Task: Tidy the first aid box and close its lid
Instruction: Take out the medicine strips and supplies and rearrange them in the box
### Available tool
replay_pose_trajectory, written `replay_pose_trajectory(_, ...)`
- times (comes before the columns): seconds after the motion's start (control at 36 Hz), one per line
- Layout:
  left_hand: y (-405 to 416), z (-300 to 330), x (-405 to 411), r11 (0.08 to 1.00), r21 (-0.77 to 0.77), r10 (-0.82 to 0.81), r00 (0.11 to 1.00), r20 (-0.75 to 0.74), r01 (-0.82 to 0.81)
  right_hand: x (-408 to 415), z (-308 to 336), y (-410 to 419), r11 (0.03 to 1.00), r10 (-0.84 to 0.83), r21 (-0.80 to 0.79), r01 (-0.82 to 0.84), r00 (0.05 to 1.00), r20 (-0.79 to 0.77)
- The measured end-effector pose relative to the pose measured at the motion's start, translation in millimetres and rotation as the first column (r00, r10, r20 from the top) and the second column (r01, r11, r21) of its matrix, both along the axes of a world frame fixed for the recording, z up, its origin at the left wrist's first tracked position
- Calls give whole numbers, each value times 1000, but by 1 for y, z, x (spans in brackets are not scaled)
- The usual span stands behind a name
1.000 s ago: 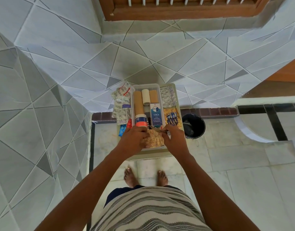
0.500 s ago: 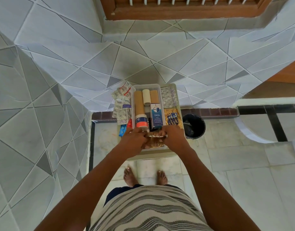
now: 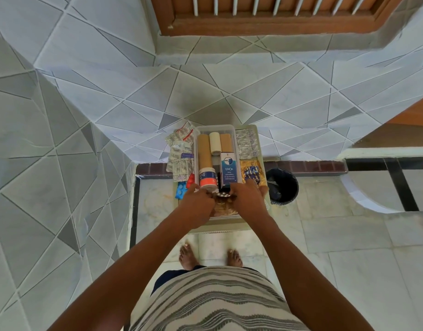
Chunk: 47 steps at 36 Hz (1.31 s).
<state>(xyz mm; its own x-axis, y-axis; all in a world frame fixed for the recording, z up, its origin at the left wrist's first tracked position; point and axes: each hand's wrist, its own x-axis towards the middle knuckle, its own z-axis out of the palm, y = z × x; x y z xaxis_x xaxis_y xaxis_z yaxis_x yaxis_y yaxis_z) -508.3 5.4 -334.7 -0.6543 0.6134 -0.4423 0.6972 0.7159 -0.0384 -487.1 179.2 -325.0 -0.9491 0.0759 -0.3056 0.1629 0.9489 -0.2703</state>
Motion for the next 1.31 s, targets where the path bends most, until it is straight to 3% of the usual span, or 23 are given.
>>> replay_pose_trajectory(0.08, -12, 5, 5, 992, 128, 23, 996, -86, -12, 6, 0, 5, 998, -61, -44, 54, 982, -179)
replay_pose_trajectory(0.14, -22, 3, 8, 976, 215, 45, 994, -97, -23, 6, -3, 9, 979, -120, -195, 66, 953, -279)
replay_pose_trajectory(0.25, -33, 0, 16, 918, 389, 110, 991, -70, -74, 0, 3, 11, 879, -45, -470, -78, 968, -245)
replay_pose_trajectory(0.36, -36, 1, 25, 824, 547, 231, 969, -87, -147, -3, -5, 3, 873, 165, -405, -271, 946, -278)
replay_pose_trajectory(0.47, -34, 7, 35, 700, 668, 394, 917, -66, -253, -4, -18, 2, 880, 351, -285, -380, 925, -148)
replay_pose_trajectory(0.61, -30, 4, 38, 725, 599, 437, 899, -20, -339, -6, -22, -2, 800, 599, 10, -599, 799, -52)
replay_pose_trajectory(0.69, -27, 1, 37, 761, 556, 427, 903, -44, -333, -7, -22, 0, 781, 622, 86, -618, 782, -29)
replay_pose_trajectory(0.81, -27, -2, 36, 696, 609, 463, 886, 24, -381, -9, -18, 3, 782, 621, 90, -616, 783, -33)
replay_pose_trajectory(0.89, -34, -4, 33, 650, 650, 454, 887, 86, -395, -6, -17, 10, 825, 563, 5, -566, 819, -109)
replay_pose_trajectory(0.94, -40, -8, 32, 596, 693, 438, 888, 141, -405, -2, -18, 18, 875, 447, -86, -477, 862, -238)
replay_pose_trajectory(1.03, -46, -14, 30, 470, 755, 450, 860, 241, -457, 4, -17, 25, 932, 104, -274, -236, 900, -423)
replay_pose_trajectory(1.08, -49, -16, 29, 326, 790, 510, 800, 315, -519, 6, -17, 30, 935, -112, -348, -64, 880, -463)
replay_pose_trajectory(1.19, -53, -24, 22, 97, 793, 693, 613, 380, -601, -4, -30, 46, 928, -334, -292, 232, 864, -377)
replay_pose_trajectory(1.31, -57, -39, 7, 45, 669, 808, 421, 412, -742, -21, -41, 57, 886, -453, -207, 416, 872, -186)
